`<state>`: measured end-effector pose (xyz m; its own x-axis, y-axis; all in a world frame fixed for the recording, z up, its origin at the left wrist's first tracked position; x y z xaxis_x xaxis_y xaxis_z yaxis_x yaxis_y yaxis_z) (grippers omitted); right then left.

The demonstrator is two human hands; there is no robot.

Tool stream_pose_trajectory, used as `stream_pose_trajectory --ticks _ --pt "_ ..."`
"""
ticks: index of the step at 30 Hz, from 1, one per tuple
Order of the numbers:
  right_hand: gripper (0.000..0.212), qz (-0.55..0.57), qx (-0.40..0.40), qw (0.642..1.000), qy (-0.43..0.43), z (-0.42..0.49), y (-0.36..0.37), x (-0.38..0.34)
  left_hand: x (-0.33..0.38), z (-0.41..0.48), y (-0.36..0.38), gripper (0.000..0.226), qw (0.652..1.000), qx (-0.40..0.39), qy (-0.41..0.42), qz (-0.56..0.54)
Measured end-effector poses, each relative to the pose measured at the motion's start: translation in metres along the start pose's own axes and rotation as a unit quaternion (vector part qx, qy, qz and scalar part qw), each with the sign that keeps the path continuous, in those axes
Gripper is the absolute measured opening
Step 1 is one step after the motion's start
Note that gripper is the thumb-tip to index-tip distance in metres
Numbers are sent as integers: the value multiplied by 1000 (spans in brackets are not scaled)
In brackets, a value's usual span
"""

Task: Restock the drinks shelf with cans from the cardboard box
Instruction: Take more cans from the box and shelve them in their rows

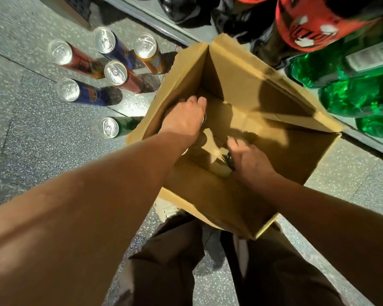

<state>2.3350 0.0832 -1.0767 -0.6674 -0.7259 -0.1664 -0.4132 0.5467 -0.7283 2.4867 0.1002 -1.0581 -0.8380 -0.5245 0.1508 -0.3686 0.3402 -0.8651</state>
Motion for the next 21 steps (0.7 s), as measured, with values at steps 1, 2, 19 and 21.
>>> stream_pose_trajectory --ticks 1,2,19,21 --pt "63 1 13 1000 1 -6 -18 1 3 -5 -15 54 1000 6 6 -4" --pt "60 7 24 1000 6 -13 -36 1 7 -10 -29 56 1000 9 16 -6" --pt "57 116 185 976 21 -168 -277 -9 54 -149 -264 48 982 143 5 -119" --pt "55 119 215 969 -4 -191 -300 -11 60 -168 -280 47 978 166 1 -126"
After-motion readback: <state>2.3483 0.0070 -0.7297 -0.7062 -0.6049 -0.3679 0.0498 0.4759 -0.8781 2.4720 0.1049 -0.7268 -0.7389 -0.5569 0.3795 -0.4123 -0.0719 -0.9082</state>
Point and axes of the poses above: each hand's wrist, its own z-axis towards the middle knuckle, its own y-axis out of the palm, x = y × z, the point moved 8 cm from there along z, towards the middle knuckle, and after that the axes turned 10 degrees about x, right-handed, at the moved point
